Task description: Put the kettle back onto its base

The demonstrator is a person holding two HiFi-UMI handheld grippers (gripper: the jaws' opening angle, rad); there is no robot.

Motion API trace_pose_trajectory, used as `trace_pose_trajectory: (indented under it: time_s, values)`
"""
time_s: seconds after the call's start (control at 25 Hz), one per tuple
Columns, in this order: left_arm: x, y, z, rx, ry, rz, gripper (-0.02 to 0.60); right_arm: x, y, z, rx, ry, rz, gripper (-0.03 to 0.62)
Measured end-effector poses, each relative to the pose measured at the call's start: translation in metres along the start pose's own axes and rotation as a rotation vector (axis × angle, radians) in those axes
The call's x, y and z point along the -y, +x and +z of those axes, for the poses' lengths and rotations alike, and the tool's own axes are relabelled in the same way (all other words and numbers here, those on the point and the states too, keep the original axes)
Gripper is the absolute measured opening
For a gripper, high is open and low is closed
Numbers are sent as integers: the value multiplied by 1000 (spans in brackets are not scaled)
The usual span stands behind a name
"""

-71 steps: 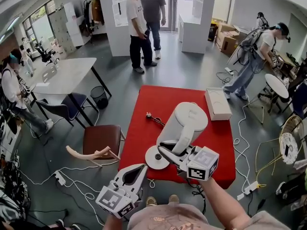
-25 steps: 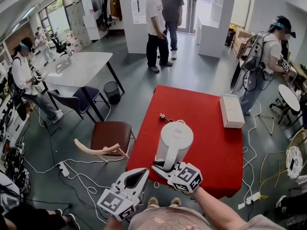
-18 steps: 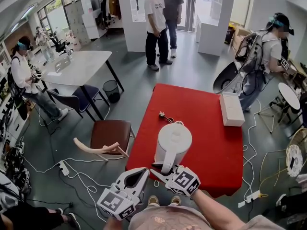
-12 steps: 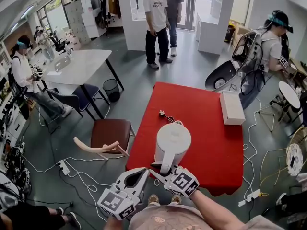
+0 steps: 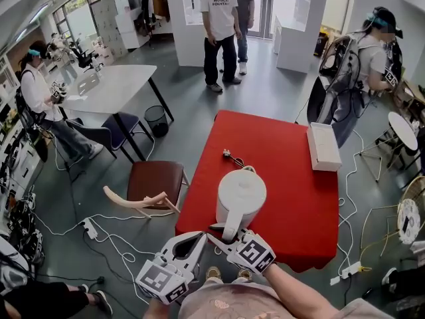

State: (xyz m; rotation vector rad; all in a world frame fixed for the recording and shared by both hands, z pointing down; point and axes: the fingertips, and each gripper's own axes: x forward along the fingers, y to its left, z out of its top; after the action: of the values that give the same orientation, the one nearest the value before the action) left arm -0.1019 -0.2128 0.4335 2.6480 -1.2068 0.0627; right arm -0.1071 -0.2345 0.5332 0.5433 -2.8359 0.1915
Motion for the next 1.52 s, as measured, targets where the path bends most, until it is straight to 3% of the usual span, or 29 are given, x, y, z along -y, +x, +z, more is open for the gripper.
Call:
trace_pose_trajectory:
  time_s: [0.6,0.96,1.16,1.52]
  values:
    - [2,-2,0,-2,-6,0,-2,-10,4,-18,-52,-34,6,81]
    - [3,-4,-2,-5,-8,-7,-2,-6,1,-21,-64,-6,-62,100]
    - [1,-6,-4,-5,-10,-17,-2,-2,-3,-29,-90,13,-116,201]
    - [6,-5,-6,-15,-11,-59,-2,6,-51,-31,-84,91,-196,238]
